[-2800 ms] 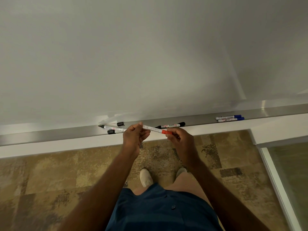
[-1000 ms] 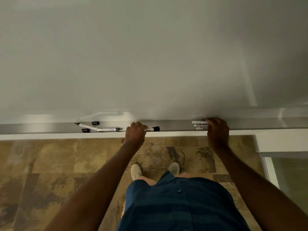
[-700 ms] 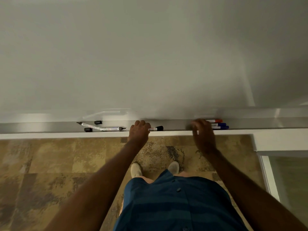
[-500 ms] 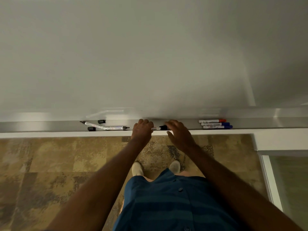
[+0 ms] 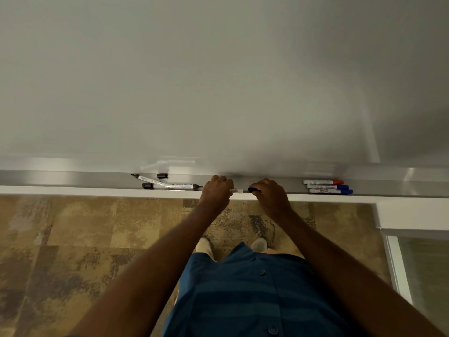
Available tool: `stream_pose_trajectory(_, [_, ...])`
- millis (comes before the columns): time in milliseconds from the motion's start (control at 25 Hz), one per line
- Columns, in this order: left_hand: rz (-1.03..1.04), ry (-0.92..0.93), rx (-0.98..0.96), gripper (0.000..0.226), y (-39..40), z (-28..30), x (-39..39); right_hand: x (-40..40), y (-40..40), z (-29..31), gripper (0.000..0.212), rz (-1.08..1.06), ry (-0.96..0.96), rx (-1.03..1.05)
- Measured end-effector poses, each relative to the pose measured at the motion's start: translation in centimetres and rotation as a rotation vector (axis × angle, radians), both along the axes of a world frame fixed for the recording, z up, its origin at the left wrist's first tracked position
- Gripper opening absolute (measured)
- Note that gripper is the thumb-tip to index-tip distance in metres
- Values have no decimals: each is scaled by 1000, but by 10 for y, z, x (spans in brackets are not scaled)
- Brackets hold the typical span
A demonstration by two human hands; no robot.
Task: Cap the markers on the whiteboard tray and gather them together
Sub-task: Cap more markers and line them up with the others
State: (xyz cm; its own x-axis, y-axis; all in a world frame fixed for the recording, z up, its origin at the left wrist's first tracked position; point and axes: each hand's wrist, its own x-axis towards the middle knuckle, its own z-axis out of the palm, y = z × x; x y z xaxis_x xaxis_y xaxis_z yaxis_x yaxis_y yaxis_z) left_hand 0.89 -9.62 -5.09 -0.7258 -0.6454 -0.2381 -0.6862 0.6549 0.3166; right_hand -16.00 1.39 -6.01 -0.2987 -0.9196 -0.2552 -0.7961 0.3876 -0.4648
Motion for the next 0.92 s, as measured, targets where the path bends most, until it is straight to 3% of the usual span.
stream_pose_trajectory(120, [254, 262, 189, 13, -5, 15, 2, 6, 8, 3, 28, -199, -234, -130])
stream_pose_trajectory(240, [703, 633, 571, 14, -4, 24, 10, 11, 16, 9, 29, -435, -439, -176])
stream_pose_trajectory(360, [1043, 919, 973, 23, 8, 26, 20, 22, 21, 14, 29, -491, -568, -130])
stream_pose_trajectory(440, [1167, 1032, 1129, 37, 15, 25, 22, 29, 22, 17, 23, -493, -596, -117])
stream_pose_trajectory(640, [1276, 1083, 1222, 46, 21, 23, 25, 43, 17, 25, 17, -420, -567, -109])
stream_pose_trajectory(840, [1308, 1068, 1208, 15, 25, 22, 24, 46, 16, 30, 18, -385, -526, -130])
stream_pose_trajectory(920, [1340, 1069, 1184, 15, 23, 22, 24, 46, 15, 33, 18, -369, -507, -155])
